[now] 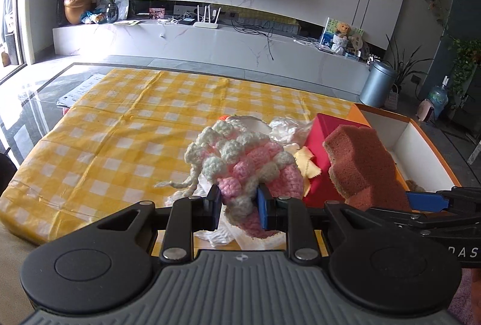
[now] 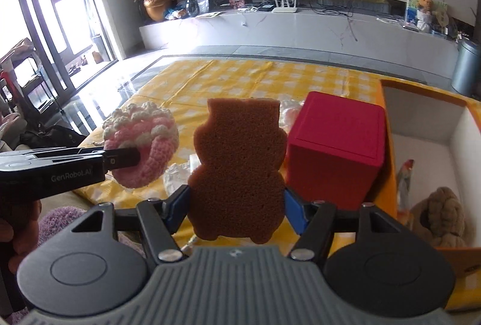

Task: Organize soft objects
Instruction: 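Carry the sponge and crocheted item into the orange box and release both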

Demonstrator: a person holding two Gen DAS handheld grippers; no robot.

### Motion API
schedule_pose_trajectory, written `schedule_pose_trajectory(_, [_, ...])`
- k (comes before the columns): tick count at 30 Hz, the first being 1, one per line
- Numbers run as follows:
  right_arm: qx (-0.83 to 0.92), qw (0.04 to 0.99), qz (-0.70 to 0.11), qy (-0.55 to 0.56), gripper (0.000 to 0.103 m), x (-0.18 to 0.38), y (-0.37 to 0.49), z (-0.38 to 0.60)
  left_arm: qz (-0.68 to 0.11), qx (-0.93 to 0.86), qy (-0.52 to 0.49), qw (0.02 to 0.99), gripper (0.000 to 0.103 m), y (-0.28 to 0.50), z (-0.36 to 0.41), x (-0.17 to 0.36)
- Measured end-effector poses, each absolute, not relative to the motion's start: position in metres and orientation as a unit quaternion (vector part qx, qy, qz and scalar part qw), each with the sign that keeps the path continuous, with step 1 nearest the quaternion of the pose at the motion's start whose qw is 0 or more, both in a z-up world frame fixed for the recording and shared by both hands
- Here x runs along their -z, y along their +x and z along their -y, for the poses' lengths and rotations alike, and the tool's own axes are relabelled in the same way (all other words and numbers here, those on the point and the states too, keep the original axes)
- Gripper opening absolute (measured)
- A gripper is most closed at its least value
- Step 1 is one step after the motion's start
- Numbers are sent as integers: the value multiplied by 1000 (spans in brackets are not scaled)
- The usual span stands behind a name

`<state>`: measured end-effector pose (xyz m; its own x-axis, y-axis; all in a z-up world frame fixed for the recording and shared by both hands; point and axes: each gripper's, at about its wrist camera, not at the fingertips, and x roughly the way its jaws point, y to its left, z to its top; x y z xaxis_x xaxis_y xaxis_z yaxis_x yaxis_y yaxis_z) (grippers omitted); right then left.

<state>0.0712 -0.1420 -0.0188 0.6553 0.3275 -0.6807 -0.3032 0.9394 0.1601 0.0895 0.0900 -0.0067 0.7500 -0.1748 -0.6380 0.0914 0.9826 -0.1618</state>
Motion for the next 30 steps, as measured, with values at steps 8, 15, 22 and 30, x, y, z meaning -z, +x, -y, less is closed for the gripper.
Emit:
schedule_pose_trajectory(8, [-110,928,-356,25,66,10,26,193,-337,131,-37,932,27,71,-37,-6])
schedule_pose_trajectory(15, [-54,940,-336,36,66,7,5,239,-329,199,-8,923,27,65,18,-12])
schedule_pose_trajectory(22, [-17,946,-320,35,66,-7,2,282,-338,258,26,905,27,82,72,-12])
schedule_pose_trajectory(30, [10,944,-331,8,66,-15,29,327,-367,301,50,879,27,116,128,-15])
